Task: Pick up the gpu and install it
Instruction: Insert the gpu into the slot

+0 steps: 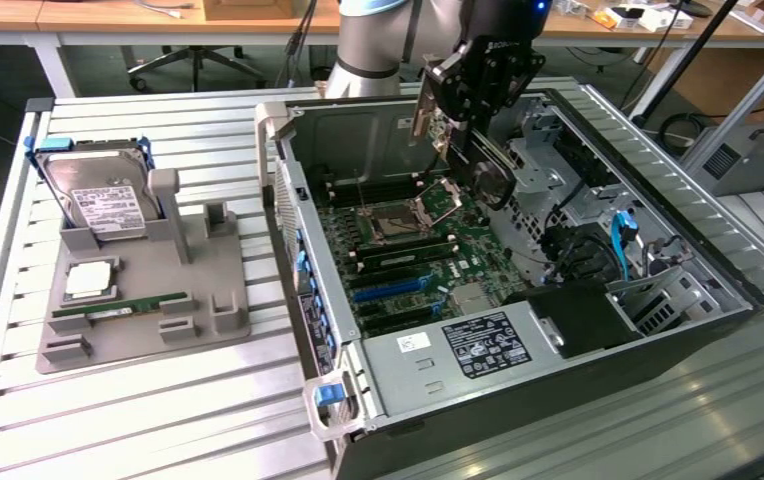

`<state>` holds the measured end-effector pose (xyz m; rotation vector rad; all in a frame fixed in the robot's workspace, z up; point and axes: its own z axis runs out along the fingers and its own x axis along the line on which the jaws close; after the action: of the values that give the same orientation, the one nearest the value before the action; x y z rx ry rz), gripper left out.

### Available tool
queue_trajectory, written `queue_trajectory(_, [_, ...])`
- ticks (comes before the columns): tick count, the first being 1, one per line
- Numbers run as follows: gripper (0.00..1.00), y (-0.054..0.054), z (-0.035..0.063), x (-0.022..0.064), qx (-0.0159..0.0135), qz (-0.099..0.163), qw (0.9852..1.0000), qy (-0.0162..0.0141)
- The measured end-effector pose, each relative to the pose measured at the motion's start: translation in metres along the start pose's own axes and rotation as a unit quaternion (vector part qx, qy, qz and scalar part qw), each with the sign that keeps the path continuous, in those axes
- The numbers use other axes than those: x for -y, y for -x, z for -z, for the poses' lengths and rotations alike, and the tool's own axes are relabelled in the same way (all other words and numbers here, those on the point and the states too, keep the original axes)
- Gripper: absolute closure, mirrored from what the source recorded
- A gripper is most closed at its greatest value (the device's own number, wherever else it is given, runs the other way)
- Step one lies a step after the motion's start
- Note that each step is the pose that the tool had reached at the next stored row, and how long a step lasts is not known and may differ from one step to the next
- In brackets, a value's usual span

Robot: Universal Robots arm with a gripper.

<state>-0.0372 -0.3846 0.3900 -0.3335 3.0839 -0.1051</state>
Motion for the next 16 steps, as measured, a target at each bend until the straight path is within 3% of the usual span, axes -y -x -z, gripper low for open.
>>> queue_trajectory(16, [0.73, 0.0000, 0.0000, 0.0000, 0.0010, 0.014, 0.9999, 0.0003])
